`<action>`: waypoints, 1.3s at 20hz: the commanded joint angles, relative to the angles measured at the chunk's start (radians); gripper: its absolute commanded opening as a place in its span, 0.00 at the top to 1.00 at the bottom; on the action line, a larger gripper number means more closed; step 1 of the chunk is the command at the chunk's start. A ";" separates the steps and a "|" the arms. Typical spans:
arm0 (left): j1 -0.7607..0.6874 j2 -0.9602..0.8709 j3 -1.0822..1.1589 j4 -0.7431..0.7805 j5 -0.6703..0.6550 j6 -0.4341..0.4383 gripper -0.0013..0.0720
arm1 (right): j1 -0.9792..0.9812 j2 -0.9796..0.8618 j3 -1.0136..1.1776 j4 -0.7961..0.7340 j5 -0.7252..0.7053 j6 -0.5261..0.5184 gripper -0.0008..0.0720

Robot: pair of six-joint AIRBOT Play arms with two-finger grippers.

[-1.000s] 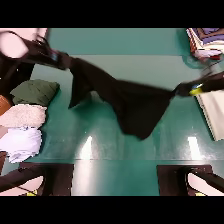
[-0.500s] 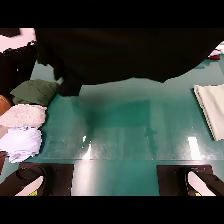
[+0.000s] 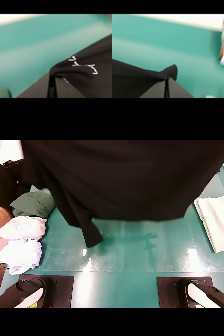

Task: Fold the shirts.

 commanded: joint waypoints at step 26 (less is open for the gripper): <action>0.109 -0.346 -0.557 -0.170 0.059 0.048 0.33 | 0.021 -0.451 -0.336 0.003 0.000 -0.004 0.97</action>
